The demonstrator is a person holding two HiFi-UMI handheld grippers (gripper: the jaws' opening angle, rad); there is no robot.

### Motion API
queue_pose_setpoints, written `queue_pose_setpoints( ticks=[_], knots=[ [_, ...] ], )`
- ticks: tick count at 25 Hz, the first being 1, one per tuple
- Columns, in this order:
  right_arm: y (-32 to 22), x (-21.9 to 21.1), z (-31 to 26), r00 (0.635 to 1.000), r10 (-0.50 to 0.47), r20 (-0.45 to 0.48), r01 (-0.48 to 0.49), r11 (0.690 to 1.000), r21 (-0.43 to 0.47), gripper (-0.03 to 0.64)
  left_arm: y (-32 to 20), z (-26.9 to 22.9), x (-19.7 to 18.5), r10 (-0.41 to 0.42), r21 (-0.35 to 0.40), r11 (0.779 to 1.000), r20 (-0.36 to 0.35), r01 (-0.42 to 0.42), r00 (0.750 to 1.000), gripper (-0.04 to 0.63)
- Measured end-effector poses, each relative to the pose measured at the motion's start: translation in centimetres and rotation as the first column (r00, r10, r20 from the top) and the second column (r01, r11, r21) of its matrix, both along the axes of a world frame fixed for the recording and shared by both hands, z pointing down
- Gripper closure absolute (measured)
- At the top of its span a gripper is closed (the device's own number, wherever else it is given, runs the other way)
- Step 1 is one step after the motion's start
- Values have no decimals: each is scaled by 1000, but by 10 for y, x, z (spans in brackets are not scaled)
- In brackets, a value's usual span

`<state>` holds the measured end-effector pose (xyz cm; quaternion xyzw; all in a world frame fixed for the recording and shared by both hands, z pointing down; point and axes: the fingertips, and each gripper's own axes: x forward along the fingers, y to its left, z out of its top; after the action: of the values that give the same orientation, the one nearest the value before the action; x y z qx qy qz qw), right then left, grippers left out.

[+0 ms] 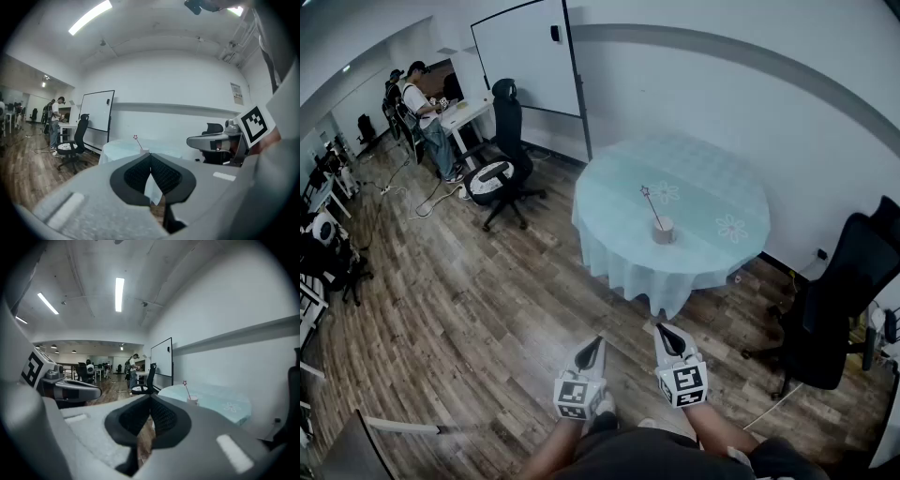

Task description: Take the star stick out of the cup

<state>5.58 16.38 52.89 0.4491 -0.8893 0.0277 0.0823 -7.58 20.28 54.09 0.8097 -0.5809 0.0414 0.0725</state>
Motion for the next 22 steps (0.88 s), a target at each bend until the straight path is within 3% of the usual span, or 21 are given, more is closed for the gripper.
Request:
queue_pose_setpoints(
  ticks=[9,22],
  knots=[
    [-13,-10,-9,1000,1,10,-1,1000,26,614,-13,-2,-9,-6,-2,1000,-4,6,1000,591],
    [-48,-50,-10,999,14,40,-15,999,29,612,-60,-1,-35,58,22,998,-25,-57,998,591]
  ],
)
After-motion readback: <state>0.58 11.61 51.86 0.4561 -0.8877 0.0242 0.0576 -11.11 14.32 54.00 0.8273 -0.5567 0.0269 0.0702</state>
